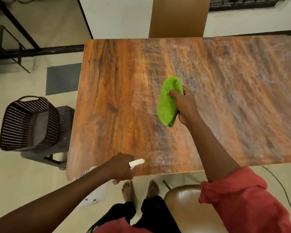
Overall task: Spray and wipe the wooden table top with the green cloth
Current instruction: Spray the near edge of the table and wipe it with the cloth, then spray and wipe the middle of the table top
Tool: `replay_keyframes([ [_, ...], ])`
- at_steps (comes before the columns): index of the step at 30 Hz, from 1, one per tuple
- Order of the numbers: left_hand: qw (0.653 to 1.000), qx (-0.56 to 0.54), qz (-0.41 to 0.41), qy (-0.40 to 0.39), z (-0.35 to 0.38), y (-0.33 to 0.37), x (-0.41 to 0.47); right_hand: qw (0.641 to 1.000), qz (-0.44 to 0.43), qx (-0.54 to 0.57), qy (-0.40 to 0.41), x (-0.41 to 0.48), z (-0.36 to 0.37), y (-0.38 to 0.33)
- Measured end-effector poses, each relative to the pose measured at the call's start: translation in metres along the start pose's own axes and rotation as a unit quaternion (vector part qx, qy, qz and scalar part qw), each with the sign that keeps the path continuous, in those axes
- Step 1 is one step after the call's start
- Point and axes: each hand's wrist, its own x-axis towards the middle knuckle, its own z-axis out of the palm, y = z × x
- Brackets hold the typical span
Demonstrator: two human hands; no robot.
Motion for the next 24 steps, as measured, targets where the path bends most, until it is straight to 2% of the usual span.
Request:
replay_keyframes([
  [8, 1.0, 0.009, 0.025, 0.001, 0.026, -0.003, -0.021, 0.996, 0.032, 0.063, 0.049, -0.032, -0.01, 0.003],
  [15, 0.998, -0.022, 0.038, 0.035, 0.025, 0.001, -0.026, 0.991, 0.031, 0.089, 0.091, -0.056, -0.02, 0.004],
  [19, 0.993, -0.084, 0.046, 0.075, 0.01, 0.004, -0.024, 0.991, 0.024, 0.084, 0.102, -0.067, -0.026, 0.004],
  [24, 0.989, -0.071, 0.054, 0.115, -0.012, 0.008, -0.015, 0.99, 0.021, 0.07, 0.121, -0.078, -0.036, 0.012],
])
